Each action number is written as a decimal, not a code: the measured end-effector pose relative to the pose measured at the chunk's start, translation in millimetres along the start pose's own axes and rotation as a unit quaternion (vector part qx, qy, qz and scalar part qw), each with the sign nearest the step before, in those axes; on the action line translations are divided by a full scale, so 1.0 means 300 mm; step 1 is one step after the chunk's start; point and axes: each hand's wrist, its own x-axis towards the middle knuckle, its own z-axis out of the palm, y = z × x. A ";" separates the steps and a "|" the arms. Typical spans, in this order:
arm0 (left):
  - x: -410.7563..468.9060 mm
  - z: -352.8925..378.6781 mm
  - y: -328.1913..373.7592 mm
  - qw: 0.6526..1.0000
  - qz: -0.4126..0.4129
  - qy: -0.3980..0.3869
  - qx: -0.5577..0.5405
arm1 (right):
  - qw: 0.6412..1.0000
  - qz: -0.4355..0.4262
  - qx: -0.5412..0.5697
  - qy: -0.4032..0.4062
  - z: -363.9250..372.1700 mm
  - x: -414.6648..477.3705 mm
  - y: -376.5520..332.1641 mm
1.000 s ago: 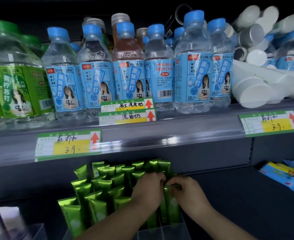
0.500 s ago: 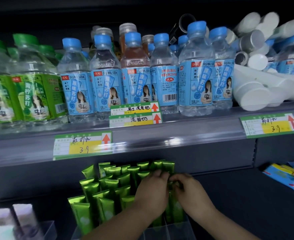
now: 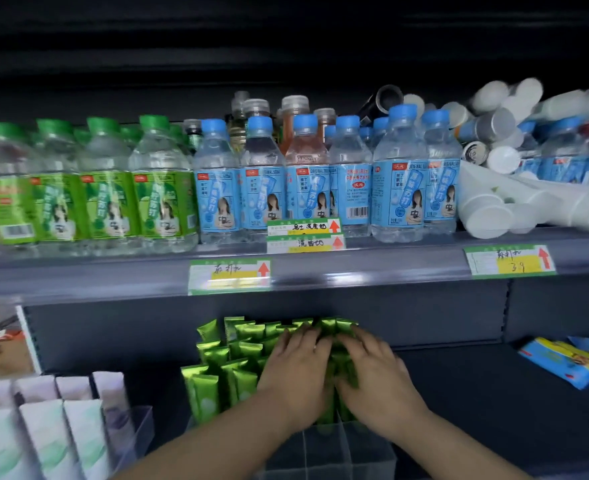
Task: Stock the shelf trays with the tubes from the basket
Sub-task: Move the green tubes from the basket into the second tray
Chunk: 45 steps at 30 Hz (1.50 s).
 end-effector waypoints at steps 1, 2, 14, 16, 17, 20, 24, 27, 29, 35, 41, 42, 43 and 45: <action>-0.026 -0.008 -0.005 1.000 -0.004 -0.006 0.004 | 1.000 -0.001 -0.003 -0.010 -0.004 -0.014 -0.018; -0.051 -0.013 -0.011 1.000 -0.011 -0.013 0.009 | 1.000 -0.002 -0.006 -0.018 -0.007 -0.028 -0.038; -0.408 -0.068 -0.089 0.993 -0.087 -0.072 0.027 | 0.992 -0.063 -0.024 -0.103 0.067 -0.227 -0.292; -0.481 -0.058 -0.099 0.991 -0.094 -0.088 0.028 | 0.989 -0.071 -0.030 -0.125 0.093 -0.272 -0.338; -0.517 -0.050 -0.102 0.990 -0.099 -0.096 0.019 | 0.988 -0.074 -0.030 -0.134 0.107 -0.294 -0.356; -0.618 -0.014 -0.112 0.987 -0.121 -0.105 -0.005 | 0.985 -0.083 -0.021 -0.150 0.159 -0.350 -0.401; -0.739 0.045 -0.134 0.983 -0.140 -0.117 -0.023 | 0.981 -0.086 -0.012 -0.174 0.228 -0.408 -0.445; -0.824 0.090 -0.147 0.978 -0.147 -0.146 -0.022 | 0.976 -0.079 0.001 -0.205 0.279 -0.453 -0.473; -0.871 0.121 -0.160 0.976 -0.147 -0.160 -0.015 | 0.971 -0.072 0.011 -0.229 0.320 -0.479 -0.488; -0.986 0.235 -0.193 0.969 -0.131 -0.194 -0.074 | 0.949 -0.056 0.021 -0.310 0.412 -0.543 -0.504; -1.048 0.350 -0.200 0.953 -0.126 -0.241 -0.131 | 0.923 -0.010 0.004 -0.384 0.546 -0.578 -0.465; -1.054 0.366 -0.201 0.951 -0.129 -0.247 -0.138 | 0.919 -0.004 0.004 -0.394 0.567 -0.580 -0.458; -1.060 0.383 -0.202 0.946 -0.131 -0.257 -0.150 | 0.917 0.000 0.005 -0.400 0.592 -0.580 -0.451; -1.071 0.426 -0.207 0.931 -0.134 -0.290 -0.179 | 0.913 0.005 0.007 -0.409 0.632 -0.579 -0.438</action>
